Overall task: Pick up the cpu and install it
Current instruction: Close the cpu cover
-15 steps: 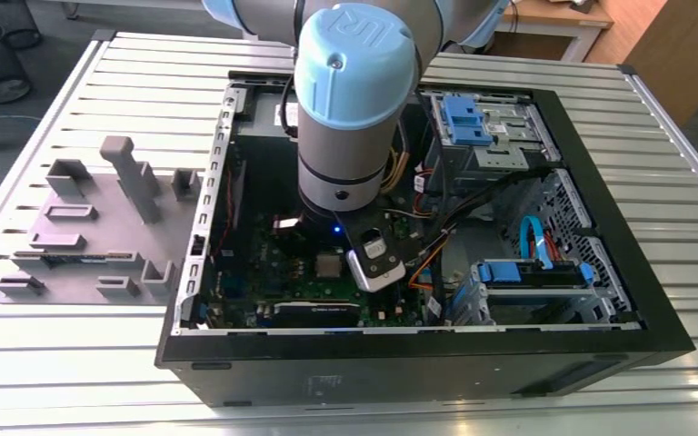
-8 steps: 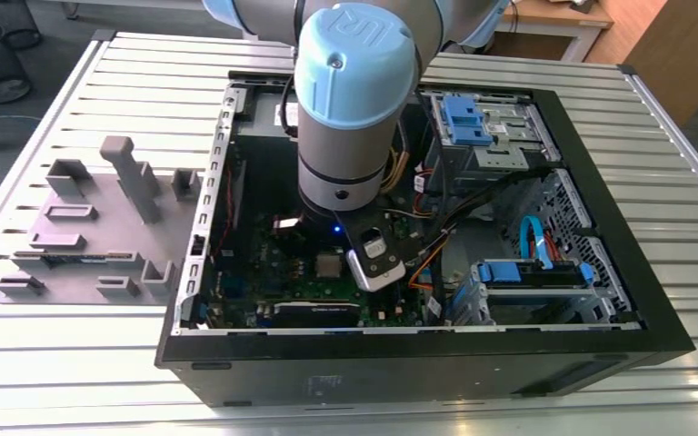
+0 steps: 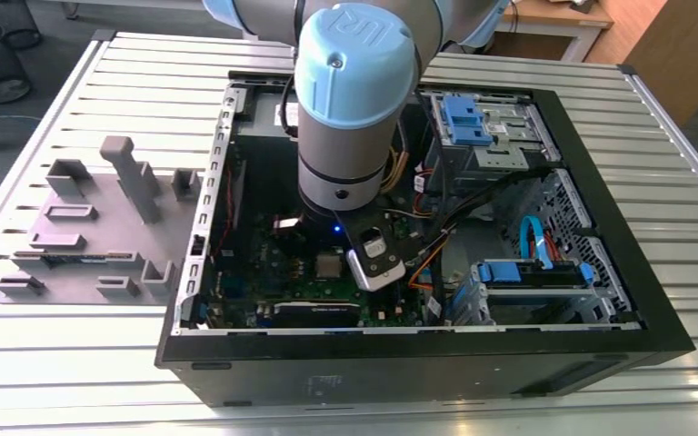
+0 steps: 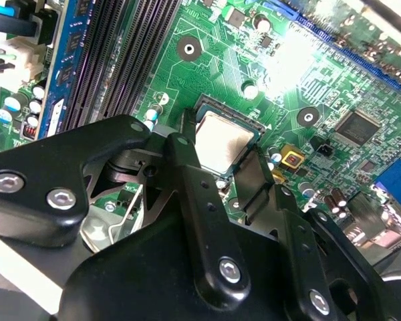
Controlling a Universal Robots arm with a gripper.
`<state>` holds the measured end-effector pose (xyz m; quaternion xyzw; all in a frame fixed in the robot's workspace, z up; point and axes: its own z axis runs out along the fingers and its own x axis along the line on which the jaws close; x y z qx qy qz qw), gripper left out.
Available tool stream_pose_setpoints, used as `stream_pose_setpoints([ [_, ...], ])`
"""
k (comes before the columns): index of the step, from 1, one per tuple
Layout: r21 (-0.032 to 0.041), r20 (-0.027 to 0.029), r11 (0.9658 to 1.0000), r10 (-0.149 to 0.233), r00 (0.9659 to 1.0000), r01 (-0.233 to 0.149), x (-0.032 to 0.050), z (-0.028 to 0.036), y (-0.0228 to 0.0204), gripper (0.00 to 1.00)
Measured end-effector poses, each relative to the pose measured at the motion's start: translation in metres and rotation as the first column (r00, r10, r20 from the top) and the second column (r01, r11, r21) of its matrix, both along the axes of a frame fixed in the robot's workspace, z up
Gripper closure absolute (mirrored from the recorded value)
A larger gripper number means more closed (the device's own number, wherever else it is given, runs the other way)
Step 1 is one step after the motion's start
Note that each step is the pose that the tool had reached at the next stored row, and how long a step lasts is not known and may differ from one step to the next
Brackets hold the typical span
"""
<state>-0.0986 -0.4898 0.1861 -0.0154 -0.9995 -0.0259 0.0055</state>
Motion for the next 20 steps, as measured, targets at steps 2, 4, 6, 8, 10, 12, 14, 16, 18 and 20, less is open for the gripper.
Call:
stream_pose_setpoints([
  [2, 0.0003, 0.0001, 1.0, 0.0, 1.0, 0.0, 0.0, -0.0003, 0.0, 0.53],
  [4, 0.0005, 0.0003, 1.0, 0.0, 1.0, 0.0, 0.0, -0.0004, 0.0, 0.53],
  [6, 0.0004, 0.0002, 1.0, 0.0, 1.0, 0.0, 0.0, -0.0004, 0.0, 0.53],
  [8, 0.0004, 0.0002, 1.0, 0.0, 1.0, 0.0, 0.0, -0.0004, 0.0, 0.53],
  [10, 0.0005, 0.0002, 1.0, 0.0, 1.0, 0.0, 0.0, -0.0005, 0.0, 0.53],
  [12, 0.0012, 0.001, 1.0, 0.0, 1.0, 0.0, 0.0002, -0.0009, 0.0002, 0.52],
  [14, 0.0011, 0.0006, 1.0, 0.0, 1.0, 0.0, 0.0001, -0.0009, 0.0001, 0.46],
  [16, 0.0007, 0.0003, 1.0, 0.0, 1.0, 0.0, 0.0, -0.0007, 0.0001, 0.46],
  [18, 0.0006, 0.0003, 1.0, 0.0, 1.0, 0.0, 0.0, -0.0007, 0.0001, 0.46],
  [20, 0.0005, 0.0002, 1.0, 0.0, 1.0, 0.0, 0.0, -0.0007, 0.0001, 0.46],
])
